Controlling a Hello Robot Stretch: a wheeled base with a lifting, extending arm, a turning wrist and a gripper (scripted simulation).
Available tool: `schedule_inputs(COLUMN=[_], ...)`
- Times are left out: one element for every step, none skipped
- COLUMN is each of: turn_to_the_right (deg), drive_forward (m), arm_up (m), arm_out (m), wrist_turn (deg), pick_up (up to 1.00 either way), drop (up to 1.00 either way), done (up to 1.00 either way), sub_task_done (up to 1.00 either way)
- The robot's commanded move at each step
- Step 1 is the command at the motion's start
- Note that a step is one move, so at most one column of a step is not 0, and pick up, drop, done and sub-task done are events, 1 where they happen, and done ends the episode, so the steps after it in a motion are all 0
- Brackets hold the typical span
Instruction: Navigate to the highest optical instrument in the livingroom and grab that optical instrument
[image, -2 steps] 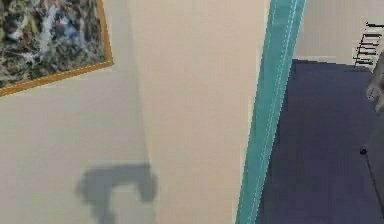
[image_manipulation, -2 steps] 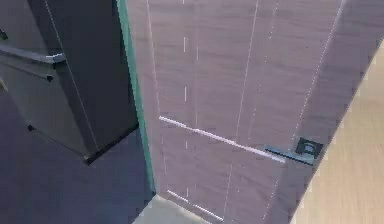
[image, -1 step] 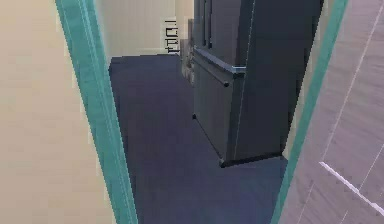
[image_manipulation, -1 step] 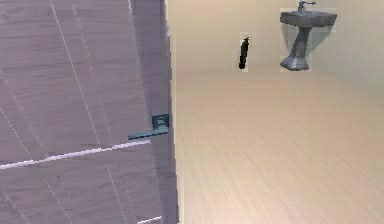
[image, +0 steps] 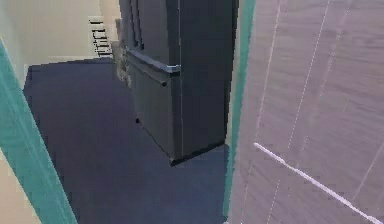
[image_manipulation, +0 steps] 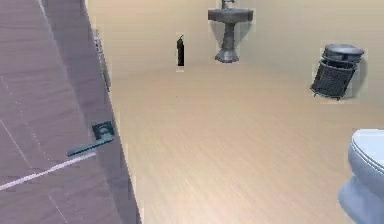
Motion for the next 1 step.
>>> schedule_inputs(turn_to_the_right=[0.0], drive_forward=[0.55], arm_up=[0.0], arm_out=[0.0], wrist_turn=[0.0], pick_up=[0.0], drop=[0.0], done=[0.0], sub_task_done=[0.0])
